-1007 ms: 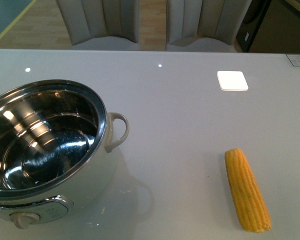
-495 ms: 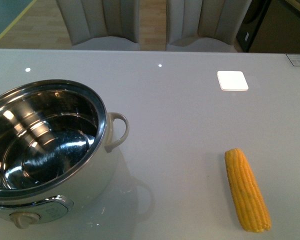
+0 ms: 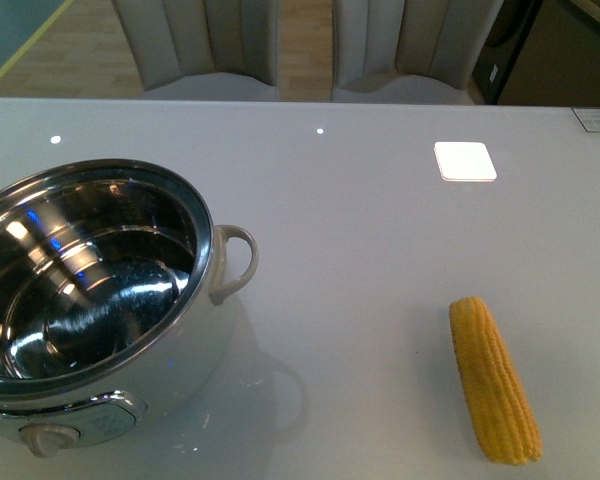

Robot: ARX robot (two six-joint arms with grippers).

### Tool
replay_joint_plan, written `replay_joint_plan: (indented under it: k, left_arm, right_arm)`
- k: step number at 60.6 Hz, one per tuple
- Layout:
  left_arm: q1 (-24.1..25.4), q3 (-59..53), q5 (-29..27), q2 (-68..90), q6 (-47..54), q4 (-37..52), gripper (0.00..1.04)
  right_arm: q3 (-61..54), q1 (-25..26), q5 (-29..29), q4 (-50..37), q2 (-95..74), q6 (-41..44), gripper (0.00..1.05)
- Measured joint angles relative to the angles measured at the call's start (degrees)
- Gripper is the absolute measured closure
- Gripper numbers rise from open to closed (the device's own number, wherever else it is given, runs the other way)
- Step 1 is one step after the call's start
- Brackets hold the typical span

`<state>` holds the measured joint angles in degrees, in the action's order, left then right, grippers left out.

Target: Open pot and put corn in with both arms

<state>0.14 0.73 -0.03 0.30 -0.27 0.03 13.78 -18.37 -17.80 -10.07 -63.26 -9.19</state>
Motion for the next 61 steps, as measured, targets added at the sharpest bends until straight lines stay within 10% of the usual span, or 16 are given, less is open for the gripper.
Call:
replay_joint_plan:
  k: [26, 61]
  left_arm:
    - [0.0, 0.0, 0.0, 0.0, 0.0, 0.0, 0.07]
    - [0.0, 0.0, 0.0, 0.0, 0.0, 0.0, 0.07]
  right_arm:
    - [5.6, -1.6, 4.0, -21.3, -36.9, 4.4, 0.09]
    - [14.0, -2.4, 5.0, -25.6, -58.8, 7.2, 0.09]
